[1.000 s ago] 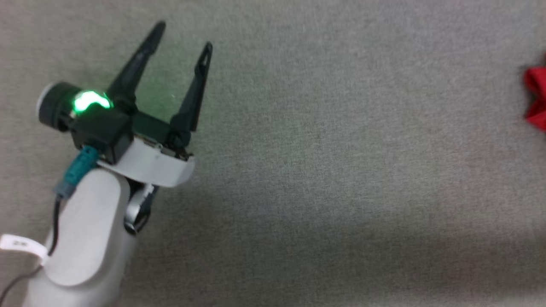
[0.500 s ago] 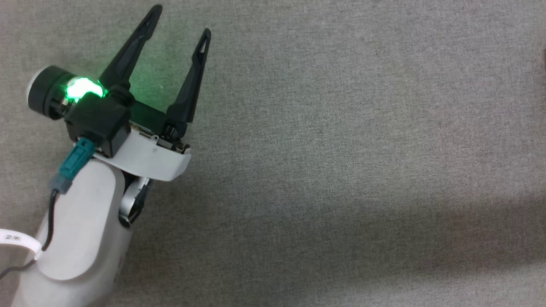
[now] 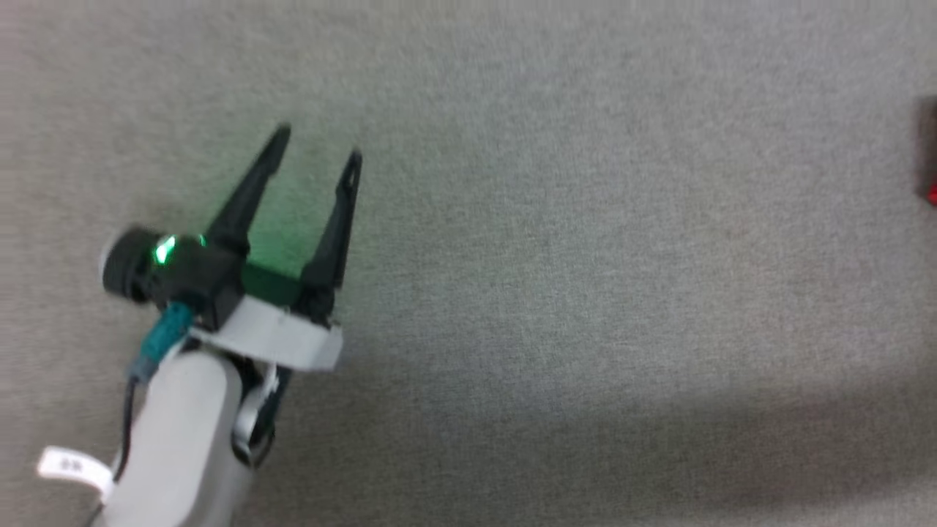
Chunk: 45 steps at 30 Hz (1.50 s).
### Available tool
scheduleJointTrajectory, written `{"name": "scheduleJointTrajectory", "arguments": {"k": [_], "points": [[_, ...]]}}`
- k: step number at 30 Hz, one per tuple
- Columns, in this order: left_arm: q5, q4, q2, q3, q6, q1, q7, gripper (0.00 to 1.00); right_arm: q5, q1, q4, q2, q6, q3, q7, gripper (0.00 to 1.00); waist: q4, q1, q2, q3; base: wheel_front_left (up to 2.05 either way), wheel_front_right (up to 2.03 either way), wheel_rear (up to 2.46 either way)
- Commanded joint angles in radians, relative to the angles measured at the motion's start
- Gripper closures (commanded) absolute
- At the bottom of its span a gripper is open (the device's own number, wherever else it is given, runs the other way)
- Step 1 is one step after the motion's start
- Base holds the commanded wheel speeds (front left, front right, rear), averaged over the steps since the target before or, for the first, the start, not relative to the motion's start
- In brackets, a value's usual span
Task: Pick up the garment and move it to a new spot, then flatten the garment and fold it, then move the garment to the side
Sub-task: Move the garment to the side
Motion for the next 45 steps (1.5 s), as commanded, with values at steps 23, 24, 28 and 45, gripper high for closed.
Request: {"name": "scheduleJointTrajectory", "arguments": {"k": [23, 24, 28, 45], "points": [[-0.033, 0.121, -0.121, 0.198, -0.018, 0.363, -0.001, 0.0, 0.011, 0.308, -0.207, 0.315, -0.001, 0.125, -0.229, 0.0, 0.189, 0.0, 0.0, -0.39, 0.0, 0.0, 0.0], [-0.03, 0.122, -0.123, 0.203, -0.019, 0.367, -0.001, 0.0, 0.01, 0.312, -0.22, 0.325, -0.001, 0.129, -0.234, 0.0, 0.193, 0.0, 0.0, -0.4, 0.0, 0.0, 0.0], [-0.025, 0.127, -0.13, 0.214, -0.026, 0.378, -0.001, 0.0, 0.01, 0.347, -0.268, 0.356, -0.001, 0.125, -0.249, 0.0, 0.204, 0.0, 0.0, -0.436, 0.0, 0.0, 0.0], [0.01, 0.103, -0.154, 0.226, -0.035, 0.507, -0.001, 0.0, -0.096, 0.717, -0.581, 0.429, -0.001, -0.09, -0.198, 0.0, 0.235, 0.0, 0.0, -0.536, 0.0, 0.0, 0.0]]}}
